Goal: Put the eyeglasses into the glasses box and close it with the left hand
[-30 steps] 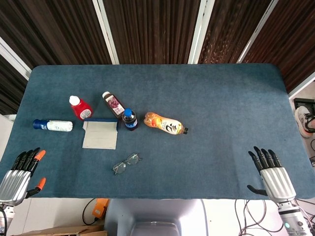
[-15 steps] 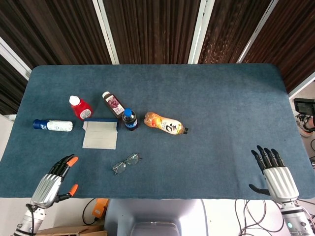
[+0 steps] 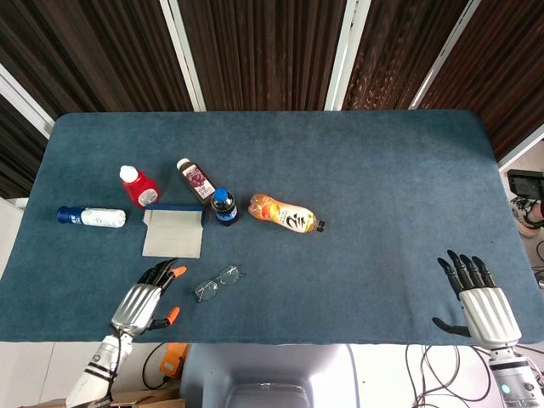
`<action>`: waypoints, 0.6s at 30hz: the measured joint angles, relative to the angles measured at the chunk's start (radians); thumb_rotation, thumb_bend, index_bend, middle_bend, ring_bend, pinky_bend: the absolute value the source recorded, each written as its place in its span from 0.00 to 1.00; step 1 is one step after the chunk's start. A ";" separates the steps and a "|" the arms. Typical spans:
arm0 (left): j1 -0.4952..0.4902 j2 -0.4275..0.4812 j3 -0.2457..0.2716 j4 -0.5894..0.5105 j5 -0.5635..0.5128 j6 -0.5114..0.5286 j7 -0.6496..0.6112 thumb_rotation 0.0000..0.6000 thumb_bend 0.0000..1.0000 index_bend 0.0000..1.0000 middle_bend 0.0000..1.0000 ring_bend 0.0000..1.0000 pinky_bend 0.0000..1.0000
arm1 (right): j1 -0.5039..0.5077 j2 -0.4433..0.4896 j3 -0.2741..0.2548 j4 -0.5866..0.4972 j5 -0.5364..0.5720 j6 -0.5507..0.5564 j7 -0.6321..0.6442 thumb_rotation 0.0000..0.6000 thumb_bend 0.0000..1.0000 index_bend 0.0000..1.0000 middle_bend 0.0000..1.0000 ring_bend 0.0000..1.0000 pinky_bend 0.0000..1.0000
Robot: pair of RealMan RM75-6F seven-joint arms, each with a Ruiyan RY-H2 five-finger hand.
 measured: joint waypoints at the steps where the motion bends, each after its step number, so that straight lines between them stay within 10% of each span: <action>1: -0.014 -0.030 -0.012 -0.003 -0.047 -0.013 0.051 1.00 0.33 0.18 0.00 0.00 0.10 | -0.001 0.003 0.002 -0.001 0.002 0.000 0.005 1.00 0.03 0.00 0.00 0.00 0.00; 18: -0.127 -0.293 -0.091 0.108 -0.284 0.016 0.317 1.00 0.33 0.19 0.00 0.00 0.09 | -0.023 0.035 0.016 -0.011 -0.010 0.016 0.052 1.00 0.03 0.00 0.00 0.00 0.00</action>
